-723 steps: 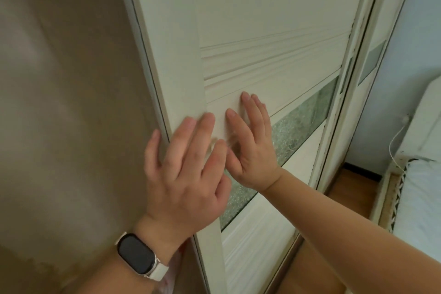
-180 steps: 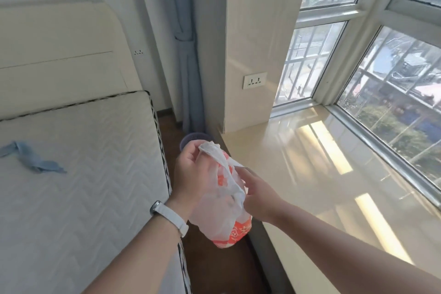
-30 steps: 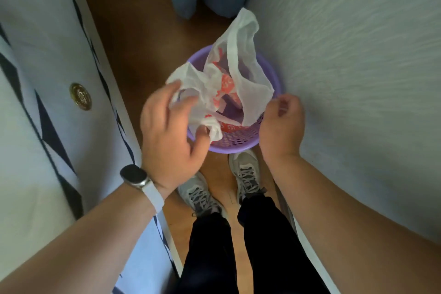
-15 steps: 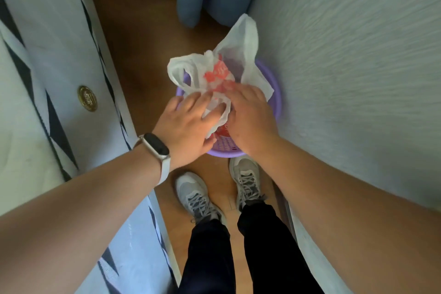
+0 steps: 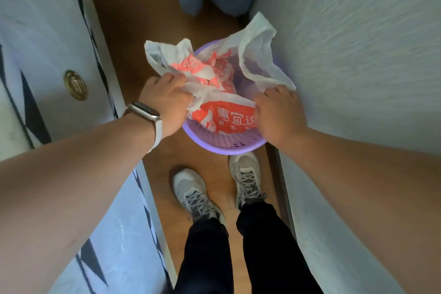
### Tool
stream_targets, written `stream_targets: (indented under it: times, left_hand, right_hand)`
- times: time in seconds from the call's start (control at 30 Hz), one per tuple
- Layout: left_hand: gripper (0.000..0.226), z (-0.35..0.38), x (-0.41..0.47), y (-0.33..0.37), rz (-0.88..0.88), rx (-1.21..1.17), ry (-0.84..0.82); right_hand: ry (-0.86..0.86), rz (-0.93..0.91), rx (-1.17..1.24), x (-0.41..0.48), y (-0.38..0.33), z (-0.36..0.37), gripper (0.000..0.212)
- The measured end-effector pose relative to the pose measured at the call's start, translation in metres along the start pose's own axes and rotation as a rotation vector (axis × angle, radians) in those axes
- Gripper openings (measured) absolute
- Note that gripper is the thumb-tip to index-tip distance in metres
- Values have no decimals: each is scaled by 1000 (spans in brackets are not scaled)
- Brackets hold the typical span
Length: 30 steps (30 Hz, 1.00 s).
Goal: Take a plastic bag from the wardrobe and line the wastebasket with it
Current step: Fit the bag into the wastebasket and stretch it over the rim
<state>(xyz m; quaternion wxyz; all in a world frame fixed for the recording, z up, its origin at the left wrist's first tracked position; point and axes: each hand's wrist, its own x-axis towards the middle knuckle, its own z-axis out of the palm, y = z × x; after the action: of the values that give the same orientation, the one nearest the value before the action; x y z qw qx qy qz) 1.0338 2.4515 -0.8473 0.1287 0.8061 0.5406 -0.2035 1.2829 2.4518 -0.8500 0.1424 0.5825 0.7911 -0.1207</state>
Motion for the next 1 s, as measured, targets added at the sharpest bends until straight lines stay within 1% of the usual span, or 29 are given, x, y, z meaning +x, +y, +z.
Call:
stream_targets:
  times: [0.07, 0.1, 0.13, 0.23, 0.33, 0.43, 0.53, 0.6, 0.67, 0.73, 0.8, 0.83, 0.9, 0.97, 1.0]
  left_hand:
    - [30, -5, -1, -4, -86, 3, -9]
    - [31, -6, -4, -7, -118, 11, -27]
    - [30, -6, -7, -10, -133, 25, -48]
    - [28, 0, -13, -17, -123, 63, -75]
    - [24, 8, -15, -17, -179, -5, -114]
    - [33, 16, -16, -16, -124, -67, -111]
    - [41, 3, -21, -11, -164, -170, -118]
    - [45, -16, -31, -1, -224, -221, -63]
    - [41, -33, -49, 14, -251, -265, 107]
    - [28, -38, -66, 31, -194, -364, 259]
    - [17, -33, -69, 42, -31, -456, 283]
    - [19, -29, -65, 45, 49, -463, 265]
    - [37, -20, -51, 48, 126, -428, 191]
    - [53, -15, -36, 50, 105, -366, 99]
    - [56, -12, -31, 50, 75, -339, 50]
  right_hand:
    - [19, 191, 54, -11, 8, 6, 21]
    - [10, 248, 63, -19, 12, 9, 23]
    - [-4, 261, 56, -28, 15, 14, 23]
    - [-30, 225, 74, -60, 22, 32, 21]
    - [-39, 271, 149, -83, 22, 49, 30]
    - [7, 375, 278, -88, 13, 54, 34]
    - [43, 390, 291, -91, 0, 47, 28]
    - [51, 429, 319, -95, -13, 39, 21]
    - [93, 478, 373, -98, -27, 28, 20]
    - [151, 403, 391, -99, -40, 16, 25]
    - [185, 250, 418, -93, -47, 3, 32]
    - [188, 176, 448, -86, -49, -2, 33]
    - [136, 61, 498, -74, -50, -11, 32]
    - [60, -27, 483, -61, -47, -12, 25]
    - [41, -60, 448, -55, -44, -10, 24]
